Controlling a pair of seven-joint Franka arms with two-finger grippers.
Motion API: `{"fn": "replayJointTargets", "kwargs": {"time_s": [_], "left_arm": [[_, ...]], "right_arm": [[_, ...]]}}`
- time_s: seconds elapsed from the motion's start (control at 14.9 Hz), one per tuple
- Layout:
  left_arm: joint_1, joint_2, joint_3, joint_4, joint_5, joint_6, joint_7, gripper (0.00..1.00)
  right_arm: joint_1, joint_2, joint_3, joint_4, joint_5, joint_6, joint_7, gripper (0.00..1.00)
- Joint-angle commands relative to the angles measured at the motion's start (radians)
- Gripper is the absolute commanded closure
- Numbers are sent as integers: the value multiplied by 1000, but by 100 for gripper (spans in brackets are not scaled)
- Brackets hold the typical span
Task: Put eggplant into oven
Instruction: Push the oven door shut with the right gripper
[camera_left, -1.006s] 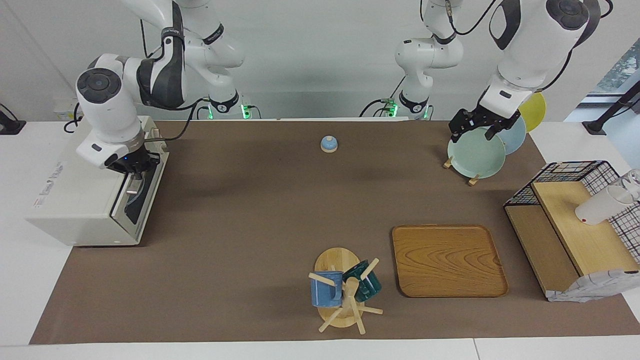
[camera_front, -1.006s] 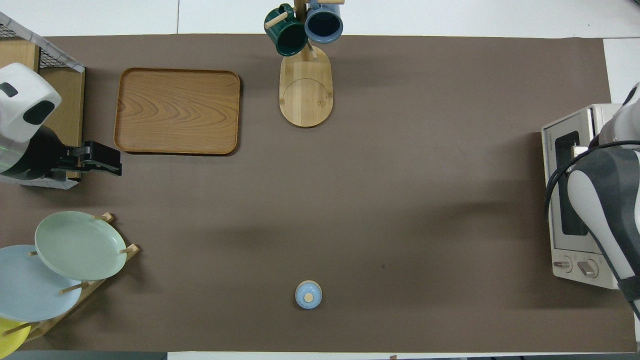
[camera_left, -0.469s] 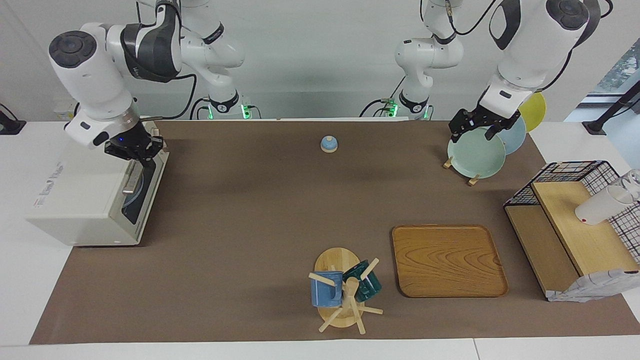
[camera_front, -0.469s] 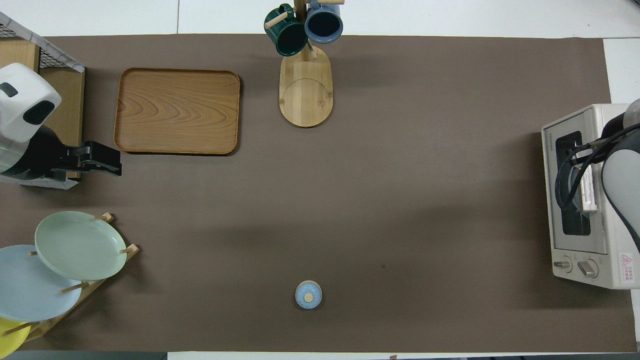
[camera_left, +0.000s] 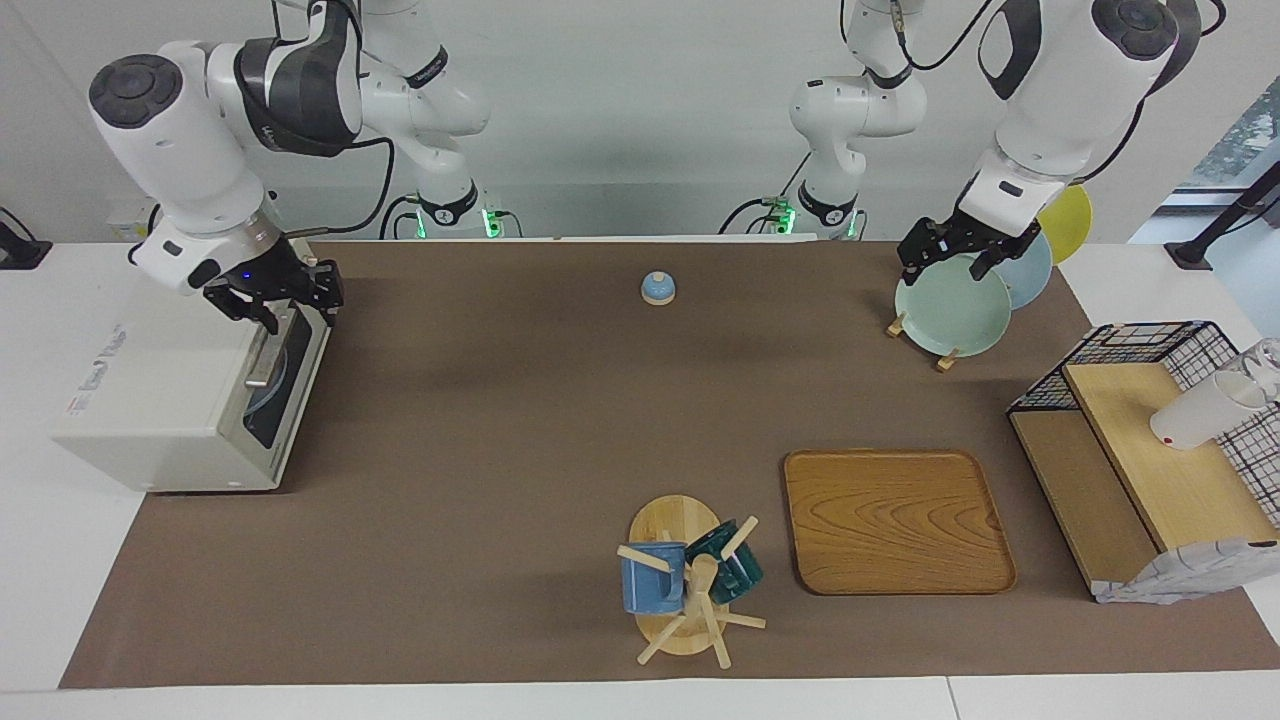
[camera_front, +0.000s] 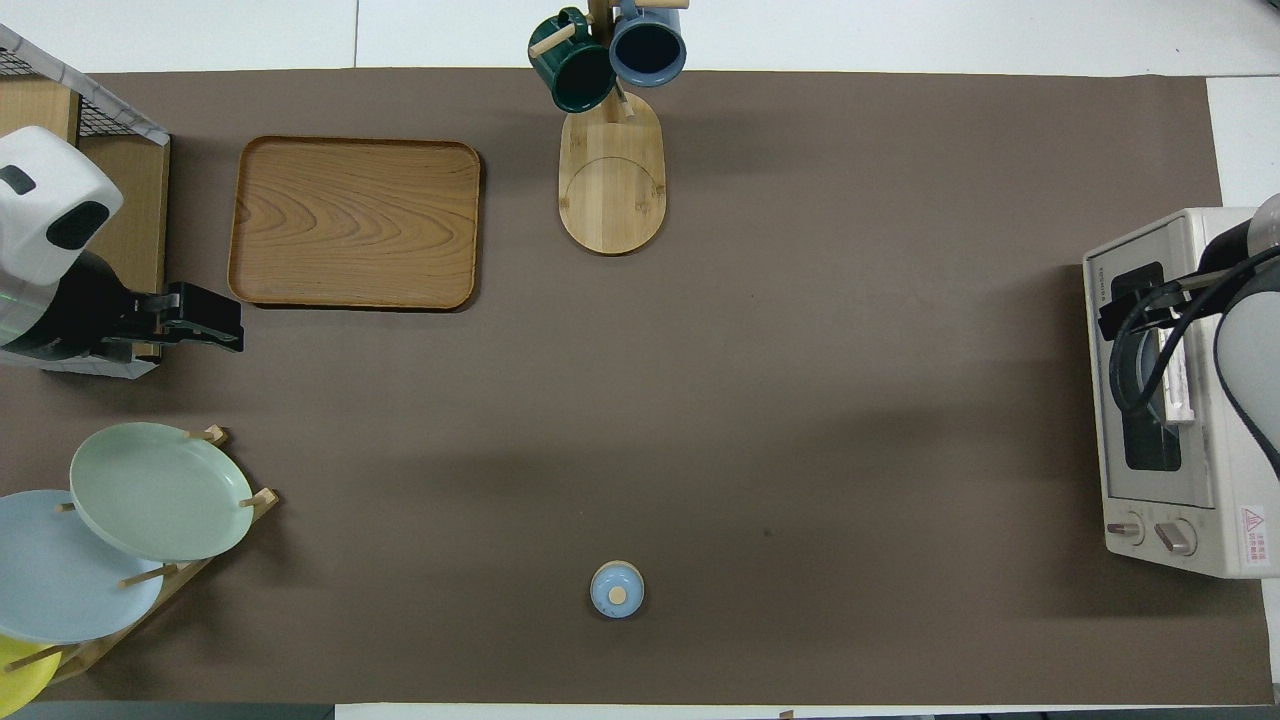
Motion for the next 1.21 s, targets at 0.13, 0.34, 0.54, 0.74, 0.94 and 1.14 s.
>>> {"fn": "replayJointTargets", "kwargs": {"time_s": [0.13, 0.34, 0.54, 0.74, 0.94, 1.14], "left_arm": [[-3, -11, 8, 2, -8, -17, 9, 0], [-3, -11, 8, 2, -7, -17, 9, 0], [-3, -11, 8, 2, -7, -17, 9, 0], [-3, -11, 8, 2, -7, -17, 8, 0], [-3, -11, 8, 2, -8, -17, 9, 0], [-3, -10, 8, 2, -7, -17, 9, 0]], "right_arm": [[-7, -17, -3, -2, 21, -12, -15, 0], [83, -23, -62, 3, 20, -14, -13, 0], [115, -33, -107, 0, 26, -18, -13, 0], [127, -64, -109, -15, 46, -15, 23, 0], [124, -66, -107, -13, 52, -8, 37, 0], [128, -54, -115, -3, 78, -5, 42, 0]]}}
